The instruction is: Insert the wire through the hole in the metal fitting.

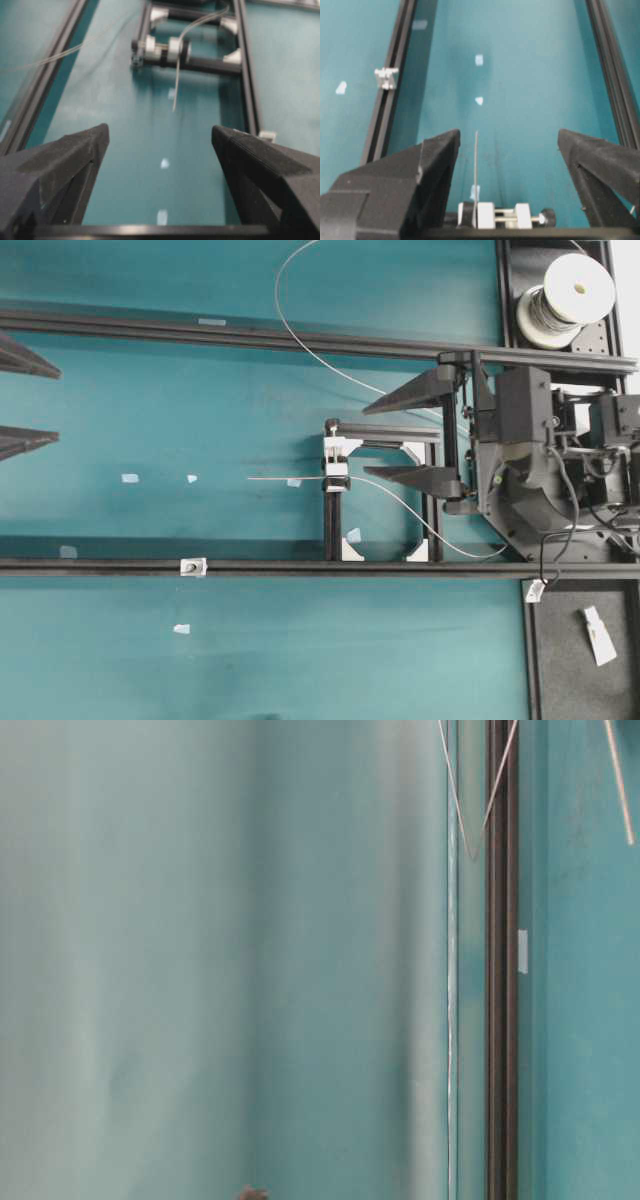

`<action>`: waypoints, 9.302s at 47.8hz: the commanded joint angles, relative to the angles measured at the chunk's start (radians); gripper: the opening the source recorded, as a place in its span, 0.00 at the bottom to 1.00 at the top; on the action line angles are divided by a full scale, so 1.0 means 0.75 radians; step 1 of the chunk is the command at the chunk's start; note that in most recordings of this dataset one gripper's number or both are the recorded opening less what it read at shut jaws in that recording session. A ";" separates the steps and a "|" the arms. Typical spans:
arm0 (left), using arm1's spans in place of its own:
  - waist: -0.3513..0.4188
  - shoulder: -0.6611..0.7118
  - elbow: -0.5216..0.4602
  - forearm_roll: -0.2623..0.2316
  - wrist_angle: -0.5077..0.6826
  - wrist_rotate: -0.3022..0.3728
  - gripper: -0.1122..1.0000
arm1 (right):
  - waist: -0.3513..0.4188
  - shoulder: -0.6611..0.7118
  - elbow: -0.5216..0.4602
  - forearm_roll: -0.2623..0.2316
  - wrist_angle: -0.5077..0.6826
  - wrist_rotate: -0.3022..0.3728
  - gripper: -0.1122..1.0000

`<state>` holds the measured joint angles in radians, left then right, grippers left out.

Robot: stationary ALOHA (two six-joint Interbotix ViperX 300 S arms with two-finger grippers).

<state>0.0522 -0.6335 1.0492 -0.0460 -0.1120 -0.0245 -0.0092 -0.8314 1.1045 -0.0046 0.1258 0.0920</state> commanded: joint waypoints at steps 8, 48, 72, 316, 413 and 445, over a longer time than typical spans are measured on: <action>0.006 0.000 -0.022 0.006 0.029 0.074 0.69 | -0.002 0.049 -0.059 -0.002 0.063 0.008 0.91; 0.008 0.029 0.076 0.006 0.008 0.074 0.69 | -0.029 0.763 -0.301 -0.002 0.090 0.123 0.88; 0.006 0.029 0.100 0.006 0.002 0.076 0.69 | -0.031 0.902 -0.233 -0.004 -0.127 0.188 0.88; -0.430 1.057 -0.305 -0.008 -0.462 -0.039 0.70 | 0.387 0.933 -0.456 -0.020 -0.039 0.714 0.10; -0.395 1.258 -0.491 -0.008 -0.491 0.055 0.70 | 0.348 1.127 -0.434 -0.043 -0.278 0.724 0.10; -0.395 1.258 -0.491 -0.008 -0.491 0.055 0.70 | 0.337 1.172 -0.475 -0.051 -0.288 0.722 0.10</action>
<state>-0.2439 0.3436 0.6872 -0.0506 -0.4709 0.0169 0.2454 0.0506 0.7777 -0.0368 -0.0859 0.6366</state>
